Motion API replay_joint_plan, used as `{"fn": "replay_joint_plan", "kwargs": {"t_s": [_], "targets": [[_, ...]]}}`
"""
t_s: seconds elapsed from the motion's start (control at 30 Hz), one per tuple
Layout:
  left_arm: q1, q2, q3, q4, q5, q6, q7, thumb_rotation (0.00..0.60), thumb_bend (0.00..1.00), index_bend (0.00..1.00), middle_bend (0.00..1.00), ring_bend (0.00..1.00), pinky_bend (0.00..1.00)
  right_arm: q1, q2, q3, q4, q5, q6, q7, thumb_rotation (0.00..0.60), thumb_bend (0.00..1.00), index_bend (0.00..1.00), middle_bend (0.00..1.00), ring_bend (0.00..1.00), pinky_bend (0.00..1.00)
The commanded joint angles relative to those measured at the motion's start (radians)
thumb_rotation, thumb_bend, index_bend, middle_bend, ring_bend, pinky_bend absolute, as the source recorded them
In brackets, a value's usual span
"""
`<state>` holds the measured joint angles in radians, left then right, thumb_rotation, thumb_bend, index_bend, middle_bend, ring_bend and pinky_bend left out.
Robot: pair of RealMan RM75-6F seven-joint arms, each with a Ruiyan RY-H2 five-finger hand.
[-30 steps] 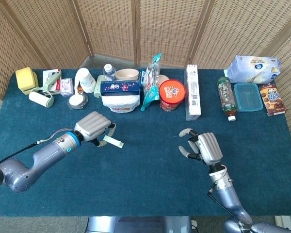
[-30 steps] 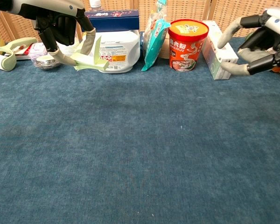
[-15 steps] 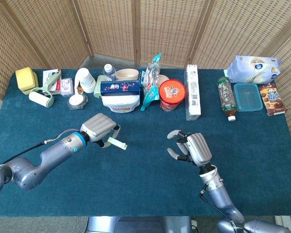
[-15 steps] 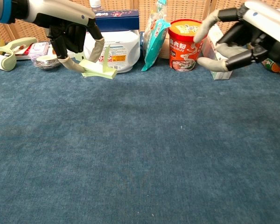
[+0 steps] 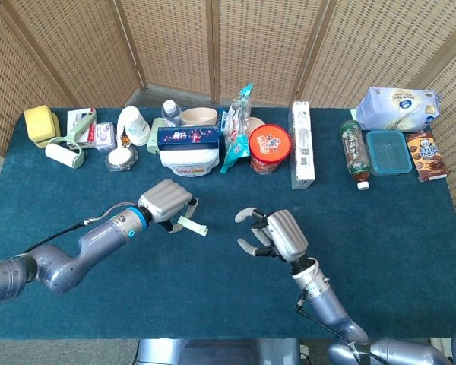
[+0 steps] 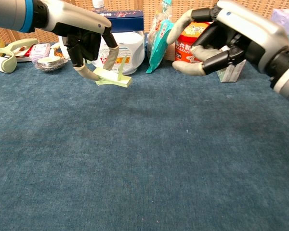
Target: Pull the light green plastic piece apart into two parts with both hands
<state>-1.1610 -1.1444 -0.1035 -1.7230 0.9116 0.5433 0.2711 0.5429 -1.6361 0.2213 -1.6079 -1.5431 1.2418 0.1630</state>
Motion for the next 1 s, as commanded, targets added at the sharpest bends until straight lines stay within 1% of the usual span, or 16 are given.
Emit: {"fn": "replay_joint_plan", "kwargs": {"t_s": [0.03,0.73,1.0], "targets": [[-0.01,-0.008,0.002,0.002,-0.008,0.001,0.002,0.6,0.35,0.6,1.0,1.0,1.0,0.01,-0.007,-0.001,0.0,0.006,-0.012,-0.004,0.584,0.3,0.41,1.0,0.97,0.84],[-0.097,-0.076,0.005,0.037,-0.077,-0.005,-0.001,0.6,0.35,0.6,1.0,1.0,1.0,0.066,-0.029,0.001,0.007,0.048,-0.067,-0.02,0.585,0.3,0.42,1.0,0.97,0.84],[-0.12,-0.095,0.006,0.05,-0.095,0.007,-0.001,0.6,0.35,0.6,1.0,1.0,1.0,0.068,-0.024,-0.008,0.008,0.056,-0.07,-0.025,0.584,0.3,0.46,1.0,0.97,0.84]]}}
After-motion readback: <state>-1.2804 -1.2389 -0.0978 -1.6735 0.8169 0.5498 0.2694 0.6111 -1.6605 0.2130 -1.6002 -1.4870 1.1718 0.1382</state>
